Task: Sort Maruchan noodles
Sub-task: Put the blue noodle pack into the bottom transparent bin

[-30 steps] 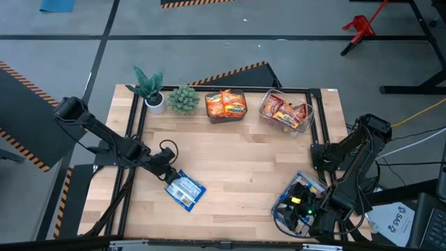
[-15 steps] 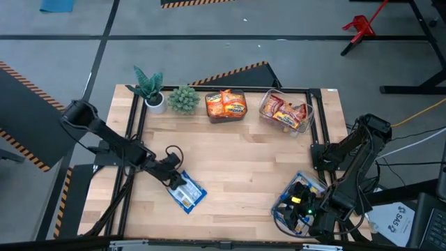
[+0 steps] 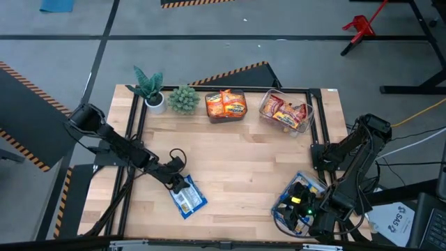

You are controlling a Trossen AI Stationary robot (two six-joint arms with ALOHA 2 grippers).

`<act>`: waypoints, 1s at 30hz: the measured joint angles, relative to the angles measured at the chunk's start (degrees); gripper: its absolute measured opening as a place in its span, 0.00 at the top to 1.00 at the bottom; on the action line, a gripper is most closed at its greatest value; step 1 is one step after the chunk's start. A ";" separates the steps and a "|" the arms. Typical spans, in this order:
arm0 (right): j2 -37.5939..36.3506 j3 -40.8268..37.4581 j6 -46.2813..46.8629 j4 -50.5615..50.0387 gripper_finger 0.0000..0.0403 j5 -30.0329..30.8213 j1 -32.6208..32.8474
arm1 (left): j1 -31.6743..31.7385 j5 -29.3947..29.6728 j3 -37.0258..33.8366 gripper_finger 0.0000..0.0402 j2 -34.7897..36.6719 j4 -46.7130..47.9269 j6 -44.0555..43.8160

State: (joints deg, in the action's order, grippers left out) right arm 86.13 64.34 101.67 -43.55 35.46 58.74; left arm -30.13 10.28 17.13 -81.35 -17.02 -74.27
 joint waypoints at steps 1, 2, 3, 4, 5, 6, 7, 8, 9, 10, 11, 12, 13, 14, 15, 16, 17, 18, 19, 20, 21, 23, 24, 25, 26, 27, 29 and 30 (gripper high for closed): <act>0.00 0.00 0.00 0.00 0.49 0.02 0.00 | 0.00 -0.01 -0.05 0.52 -0.03 0.01 -0.01; 0.00 0.00 0.00 0.00 0.49 0.06 0.00 | 0.00 -0.02 -0.09 0.55 -0.06 0.05 0.02; 0.00 0.00 0.00 0.00 0.49 0.07 0.00 | 0.00 -0.02 -0.09 0.57 -0.08 0.14 0.08; 0.00 0.00 0.00 0.00 0.49 0.06 0.00 | 0.00 -0.04 -0.11 0.60 -0.10 0.20 0.10; 0.00 0.00 0.00 0.00 0.49 0.06 0.00 | 0.00 -0.02 -0.18 0.63 -0.12 0.22 0.07; 0.00 0.00 0.04 0.01 0.49 0.06 0.00 | 0.02 -0.04 -0.19 0.66 -0.16 0.19 0.02; 0.00 0.00 0.22 0.02 0.49 0.06 0.00 | 0.02 -0.06 -0.23 0.68 -0.20 -0.05 -0.22; 0.00 0.00 0.64 0.09 0.49 0.07 0.00 | 0.02 -0.17 -0.31 0.71 -0.25 -0.91 -0.40; 0.00 0.00 1.35 0.26 0.49 0.08 0.00 | 0.01 -0.41 -0.45 0.73 -0.33 -2.21 -0.45; 0.00 0.00 1.78 0.48 0.49 0.08 0.00 | 0.00 -0.90 -0.46 0.75 -0.36 -3.76 -0.44; 0.00 0.00 1.91 0.62 0.49 0.08 0.00 | -0.06 -1.29 -0.44 0.77 -0.43 -5.53 -0.39; 0.00 0.00 1.97 0.86 0.49 0.06 0.00 | -0.07 -1.82 -0.46 0.79 -0.49 -7.11 -0.45; 0.00 0.00 1.99 1.29 0.49 0.09 0.00 | -0.04 -1.81 -0.49 0.82 -0.53 -8.33 -0.43; 0.00 0.00 1.95 1.78 0.49 0.09 0.00 | 0.02 -1.79 -0.57 0.84 -0.56 -9.60 -0.65; 0.00 0.00 1.72 2.24 0.49 0.09 0.00 | 0.19 -1.49 -0.55 0.86 -0.56 -10.89 -1.15; -0.04 0.00 1.57 2.73 0.49 0.09 0.00 | 0.37 -1.03 -0.55 0.89 -0.50 -12.11 -1.94; -0.11 0.00 1.42 3.43 0.49 0.24 0.00 | 0.50 -0.54 -0.55 0.91 -0.47 -13.32 -2.13; -0.15 0.00 1.25 3.99 0.49 0.69 0.00 | 0.68 -0.08 -0.55 0.93 -0.47 -15.09 -2.12; -0.15 0.00 0.73 4.56 0.49 1.27 0.00 | 0.91 0.29 -0.55 0.94 -0.46 -17.18 -2.11; -0.15 0.00 -0.14 5.20 0.49 1.99 0.00 | 1.19 0.67 -0.52 0.96 -0.44 -19.50 -2.11; -0.15 0.07 -1.03 5.68 0.49 2.67 0.00 | 1.55 1.24 -0.46 0.96 -0.40 -21.74 -2.04; -0.15 0.45 -3.93 6.70 0.49 4.02 0.00 | 2.39 3.20 -0.46 0.97 -0.38 -26.43 -0.55; -0.15 0.74 -5.42 7.31 0.49 4.91 0.00 | 2.84 4.35 -0.46 0.96 -0.36 -28.70 -0.10; -0.15 1.13 -7.06 7.74 0.49 6.14 0.00 | 3.25 5.85 -0.42 0.96 -0.34 -30.82 0.31; -0.15 1.52 -8.35 7.92 0.49 7.68 -0.05 | 3.68 7.57 -0.42 0.96 -0.34 -32.79 0.91; -0.15 1.92 -9.46 7.93 0.49 9.62 -0.27 | 4.10 9.40 -0.40 0.96 -0.34 -34.75 1.76; -0.15 2.51 -10.93 8.01 0.49 13.80 -0.50 | 4.99 13.58 -0.37 0.96 -0.32 -39.03 3.85; -0.15 2.63 -11.18 7.96 0.49 16.06 -0.84 | 5.49 15.47 -0.31 0.96 -0.27 -41.11 4.81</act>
State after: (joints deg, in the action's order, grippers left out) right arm 85.97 66.96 90.48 -35.59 51.53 57.90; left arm -24.64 25.75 16.82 -81.62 -58.13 -69.46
